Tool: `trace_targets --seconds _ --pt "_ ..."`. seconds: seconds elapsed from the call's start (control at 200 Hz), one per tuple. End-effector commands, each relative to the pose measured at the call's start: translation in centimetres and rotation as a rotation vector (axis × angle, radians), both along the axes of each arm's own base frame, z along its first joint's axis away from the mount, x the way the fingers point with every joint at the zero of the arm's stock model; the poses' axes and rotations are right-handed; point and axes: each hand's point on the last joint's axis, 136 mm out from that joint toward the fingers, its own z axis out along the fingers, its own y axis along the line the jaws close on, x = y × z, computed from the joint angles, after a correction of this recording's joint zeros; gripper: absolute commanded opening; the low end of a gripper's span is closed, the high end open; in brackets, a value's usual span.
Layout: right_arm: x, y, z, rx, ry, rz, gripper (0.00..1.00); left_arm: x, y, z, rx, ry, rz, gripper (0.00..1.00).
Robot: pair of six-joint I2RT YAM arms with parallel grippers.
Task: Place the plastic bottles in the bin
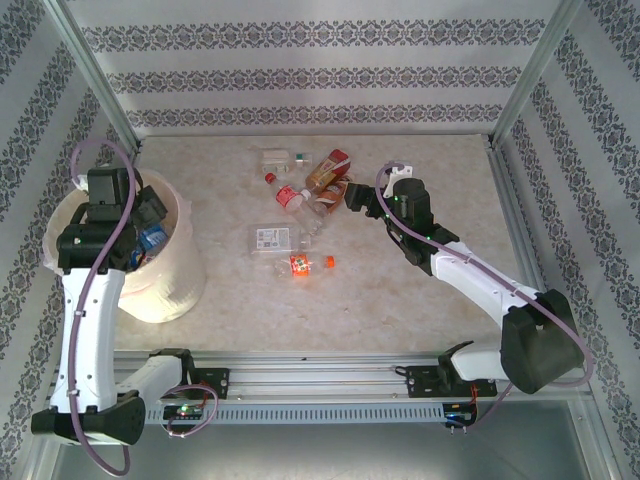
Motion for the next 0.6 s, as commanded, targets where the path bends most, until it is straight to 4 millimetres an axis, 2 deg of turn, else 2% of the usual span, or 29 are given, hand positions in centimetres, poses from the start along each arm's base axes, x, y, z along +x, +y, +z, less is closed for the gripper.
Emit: trace_targets --seconds 0.0,0.16,0.29,0.48,0.595 --pt "0.2 0.0 1.7 0.023 -0.044 -0.027 0.98 1.1 -2.4 2.6 -0.066 -0.117 -0.145 0.9" --pt "0.3 0.0 1.7 0.025 -0.042 -0.026 0.98 1.8 -5.9 5.3 -0.17 -0.235 -0.312 1.0" --pt "0.1 0.5 1.6 0.025 -0.044 0.0 0.98 2.3 -8.1 7.1 -0.261 -0.3 -0.384 1.0" --pt "-0.4 2.6 0.3 -0.003 -0.018 0.136 0.98 3.7 -11.4 7.0 -0.225 -0.278 -0.435 1.0" --pt "-2.1 5.5 -1.4 -0.075 -0.018 0.348 0.98 5.2 -14.2 6.2 -0.192 -0.24 -0.482 1.0"
